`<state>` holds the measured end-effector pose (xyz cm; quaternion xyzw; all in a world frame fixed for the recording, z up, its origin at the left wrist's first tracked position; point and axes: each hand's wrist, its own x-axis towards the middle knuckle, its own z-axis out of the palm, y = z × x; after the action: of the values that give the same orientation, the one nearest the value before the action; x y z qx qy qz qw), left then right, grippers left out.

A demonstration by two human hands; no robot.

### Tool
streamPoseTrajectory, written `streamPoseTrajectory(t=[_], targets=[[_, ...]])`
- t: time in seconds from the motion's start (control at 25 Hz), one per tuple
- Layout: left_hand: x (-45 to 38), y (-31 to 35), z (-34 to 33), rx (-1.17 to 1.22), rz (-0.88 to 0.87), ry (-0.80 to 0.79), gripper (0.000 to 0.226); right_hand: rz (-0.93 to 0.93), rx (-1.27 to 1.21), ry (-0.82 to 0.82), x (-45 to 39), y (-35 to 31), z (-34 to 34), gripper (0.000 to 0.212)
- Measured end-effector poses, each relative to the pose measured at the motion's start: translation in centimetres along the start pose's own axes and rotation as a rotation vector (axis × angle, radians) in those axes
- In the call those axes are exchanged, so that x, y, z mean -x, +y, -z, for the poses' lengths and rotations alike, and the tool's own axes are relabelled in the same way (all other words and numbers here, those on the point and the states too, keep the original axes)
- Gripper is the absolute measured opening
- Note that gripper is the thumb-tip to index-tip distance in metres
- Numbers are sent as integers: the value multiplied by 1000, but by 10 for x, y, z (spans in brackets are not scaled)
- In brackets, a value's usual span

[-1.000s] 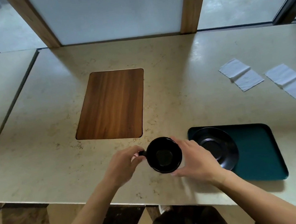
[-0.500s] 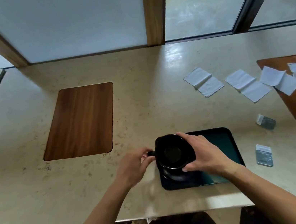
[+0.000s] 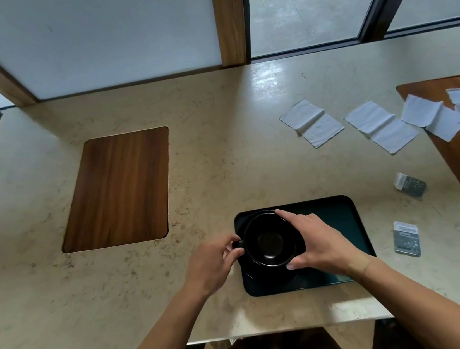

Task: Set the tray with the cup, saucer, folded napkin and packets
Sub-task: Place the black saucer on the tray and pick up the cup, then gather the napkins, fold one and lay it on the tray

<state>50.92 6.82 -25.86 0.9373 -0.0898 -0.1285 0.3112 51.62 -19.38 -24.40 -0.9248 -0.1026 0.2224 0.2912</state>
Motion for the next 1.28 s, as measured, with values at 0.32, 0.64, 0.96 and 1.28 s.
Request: streamPoseTrajectory(t=[0.32, 0.64, 0.96, 1.28], targets=[[-1, -4, 4, -40, -58, -55, 25, -43, 9, -4, 5, -4, -3, 119], [-8, -6, 18, -50, -171, -13, 36, -55, -21, 75, 23, -11, 6, 114], [-72, 54, 20, 24, -205, 94, 23, -52, -83, 350, 22, 26, 59, 61], [-148, 124, -14, 133, -75, 200, 14, -13, 40, 384, -27, 98, 147, 40]])
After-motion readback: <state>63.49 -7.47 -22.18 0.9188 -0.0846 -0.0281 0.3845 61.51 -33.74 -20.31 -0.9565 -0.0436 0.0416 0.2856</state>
